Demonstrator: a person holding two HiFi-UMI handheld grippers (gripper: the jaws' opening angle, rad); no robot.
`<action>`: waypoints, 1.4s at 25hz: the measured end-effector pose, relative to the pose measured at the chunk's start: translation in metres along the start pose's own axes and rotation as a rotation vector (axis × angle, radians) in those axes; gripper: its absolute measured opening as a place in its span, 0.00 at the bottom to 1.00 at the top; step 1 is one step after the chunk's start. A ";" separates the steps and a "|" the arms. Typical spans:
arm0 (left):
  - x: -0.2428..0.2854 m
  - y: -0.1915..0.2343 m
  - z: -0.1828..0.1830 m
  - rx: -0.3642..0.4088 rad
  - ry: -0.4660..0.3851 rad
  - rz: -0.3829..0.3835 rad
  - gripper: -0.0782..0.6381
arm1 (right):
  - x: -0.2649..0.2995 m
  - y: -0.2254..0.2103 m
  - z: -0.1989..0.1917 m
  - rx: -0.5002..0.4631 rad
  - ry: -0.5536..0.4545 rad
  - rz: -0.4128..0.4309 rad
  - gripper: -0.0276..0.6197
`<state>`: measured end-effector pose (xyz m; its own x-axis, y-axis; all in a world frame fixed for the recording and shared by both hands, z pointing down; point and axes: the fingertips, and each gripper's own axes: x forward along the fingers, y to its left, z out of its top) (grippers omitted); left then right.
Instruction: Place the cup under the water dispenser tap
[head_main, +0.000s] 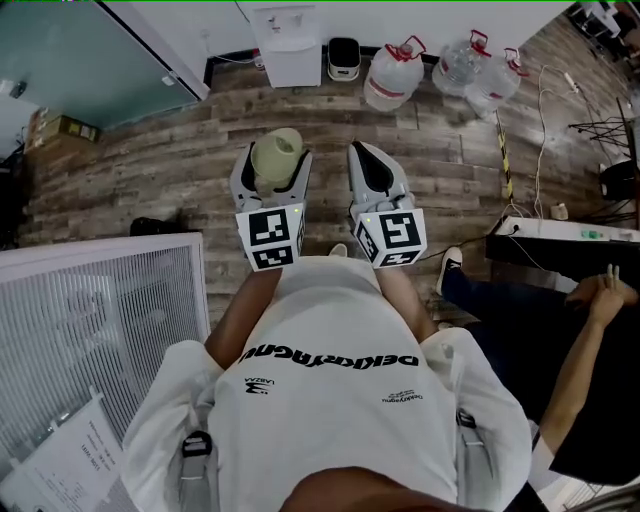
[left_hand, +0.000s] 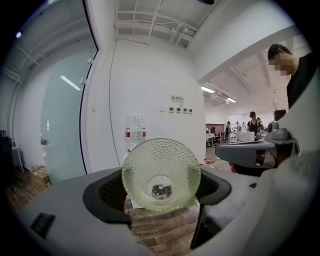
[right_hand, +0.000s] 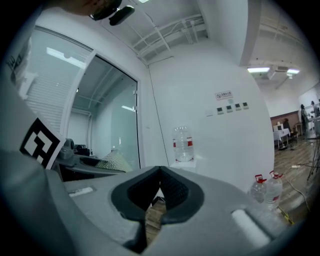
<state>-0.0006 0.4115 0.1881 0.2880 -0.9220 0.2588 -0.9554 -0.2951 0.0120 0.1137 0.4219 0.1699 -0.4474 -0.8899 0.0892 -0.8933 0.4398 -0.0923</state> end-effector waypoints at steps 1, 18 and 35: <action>-0.001 -0.003 -0.001 -0.001 0.000 0.008 0.63 | -0.002 -0.001 -0.001 0.000 -0.002 0.008 0.04; 0.049 0.025 -0.016 -0.001 0.059 0.081 0.63 | 0.068 -0.022 -0.027 0.052 0.073 0.089 0.04; 0.272 0.201 0.030 -0.016 0.090 -0.017 0.63 | 0.346 -0.052 -0.006 0.044 0.104 0.006 0.04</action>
<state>-0.1119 0.0937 0.2318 0.2982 -0.8902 0.3444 -0.9514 -0.3063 0.0322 0.0048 0.0916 0.2113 -0.4567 -0.8690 0.1904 -0.8889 0.4374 -0.1360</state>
